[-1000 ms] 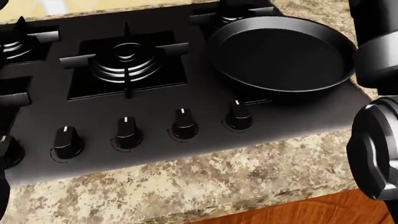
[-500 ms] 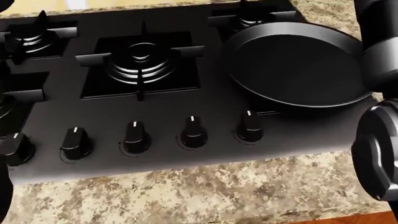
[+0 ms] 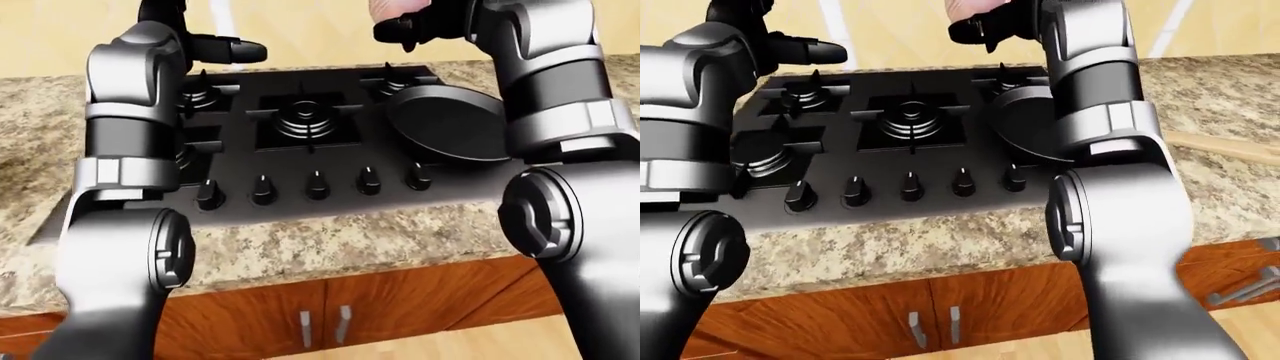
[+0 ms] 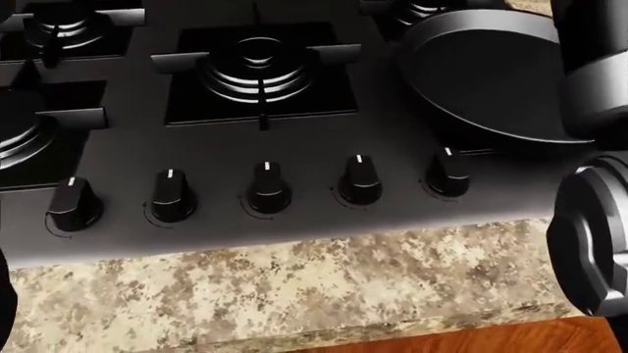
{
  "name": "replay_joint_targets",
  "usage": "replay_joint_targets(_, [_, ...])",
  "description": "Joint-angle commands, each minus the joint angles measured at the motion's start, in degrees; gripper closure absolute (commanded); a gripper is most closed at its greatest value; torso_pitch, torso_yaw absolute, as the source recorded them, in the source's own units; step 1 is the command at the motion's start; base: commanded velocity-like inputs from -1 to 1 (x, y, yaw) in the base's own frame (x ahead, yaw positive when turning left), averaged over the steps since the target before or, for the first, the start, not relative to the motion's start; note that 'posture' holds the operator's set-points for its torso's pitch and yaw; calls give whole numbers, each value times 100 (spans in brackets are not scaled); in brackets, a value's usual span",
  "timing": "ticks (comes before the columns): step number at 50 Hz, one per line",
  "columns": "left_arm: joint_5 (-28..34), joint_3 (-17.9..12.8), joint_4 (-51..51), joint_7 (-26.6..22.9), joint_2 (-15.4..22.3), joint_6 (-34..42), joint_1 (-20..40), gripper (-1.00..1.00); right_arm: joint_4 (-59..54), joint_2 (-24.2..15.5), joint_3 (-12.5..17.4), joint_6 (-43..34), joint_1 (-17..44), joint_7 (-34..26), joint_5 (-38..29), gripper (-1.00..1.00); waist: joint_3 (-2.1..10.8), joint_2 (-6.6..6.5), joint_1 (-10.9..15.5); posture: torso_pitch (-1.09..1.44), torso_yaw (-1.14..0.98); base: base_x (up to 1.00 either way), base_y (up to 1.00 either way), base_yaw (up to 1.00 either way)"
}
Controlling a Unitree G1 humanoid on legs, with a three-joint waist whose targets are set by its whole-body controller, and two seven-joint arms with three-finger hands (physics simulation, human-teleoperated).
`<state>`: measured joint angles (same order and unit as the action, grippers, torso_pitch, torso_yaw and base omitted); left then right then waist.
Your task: Pick the onion from the pan and place it in the bowl.
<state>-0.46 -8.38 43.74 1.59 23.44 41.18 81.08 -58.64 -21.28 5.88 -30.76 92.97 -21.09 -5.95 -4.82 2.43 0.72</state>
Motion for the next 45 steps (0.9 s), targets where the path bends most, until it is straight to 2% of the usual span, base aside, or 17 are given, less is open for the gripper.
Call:
replay_joint_targets(1, [-3,0,-208,-7,55,-192,266,-100,181,-84,47,125,236,41,-2,100,210,-96,-1,0,0,0,5,0])
replay_joint_targets(2, [-1,2,-205,-7,55,-195,268,-100,183,-84,46,122,236,41,-3,100,406,-77,-17,0,0,0,5,0])
replay_joint_targets(3, [-3,-1,-208,-6,55,-189,274,-100,180,-82,46,113,239,39,-4,100,301,-107,-19,0,0,0,5,0])
replay_joint_targets(4, [-3,0,-216,-7,53,-183,273,-100,177,-81,43,103,252,37,-7,100,304,-125,-42,0,0,0,5,0])
replay_joint_targets(7, [4,7,-206,-9,51,-190,274,-100,181,-83,49,108,243,45,-9,100,434,-355,-94,0,0,0,6,0])
replay_joint_targets(14, [18,16,-241,-13,42,-143,313,-100,156,-107,60,104,276,46,-10,100,547,-300,-65,0,0,0,16,0])
replay_joint_targets(17, [20,14,-260,-13,36,-143,292,-100,155,-108,70,112,263,59,0,100,463,-507,-105,0,0,0,16,0])
replay_joint_targets(19, [24,11,-226,-13,37,-171,287,-100,158,-107,72,111,236,63,6,100,541,-756,-175,0,0,0,16,0])
replay_joint_targets(20, [24,10,-220,-14,38,-171,294,-100,163,-107,74,105,234,66,10,100,505,-648,-130,0,0,0,16,0])
replay_joint_targets(21, [25,12,-222,-17,38,-168,298,-100,163,-107,73,102,239,66,12,100,476,-702,-171,0,0,0,15,0])
replay_joint_targets(33, [27,2,-250,-12,43,-158,277,-100,161,-106,77,111,224,78,40,100,484,-208,-171,0,0,0,16,0])
replay_joint_targets(35, [27,6,-249,-10,35,-161,279,-100,160,-109,74,105,233,77,41,100,489,-43,-153,0,0,0,15,0])
replay_joint_targets(37, [24,5,-245,-4,23,-173,262,-100,166,-115,75,112,221,76,43,100,572,324,-130,0,0,0,15,0])
replay_joint_targets(38, [25,7,-247,-3,20,-173,259,-100,165,-118,74,115,217,78,43,100,485,34,-135,0,0,0,15,0])
replay_joint_targets(39, [24,10,-254,-2,14,-171,254,-100,168,-117,75,119,206,80,44,100,543,136,-86,0,0,0,15,0])
replay_joint_targets(40, [24,11,-260,-1,12,-166,253,-100,167,-118,78,115,210,80,48,100,580,119,-89,0,0,0,14,0])
replay_joint_targets(45, [25,14,-270,-5,12,-161,248,-100,196,-121,69,89,202,71,48,100,501,-112,-44,0,0,0,15,0])
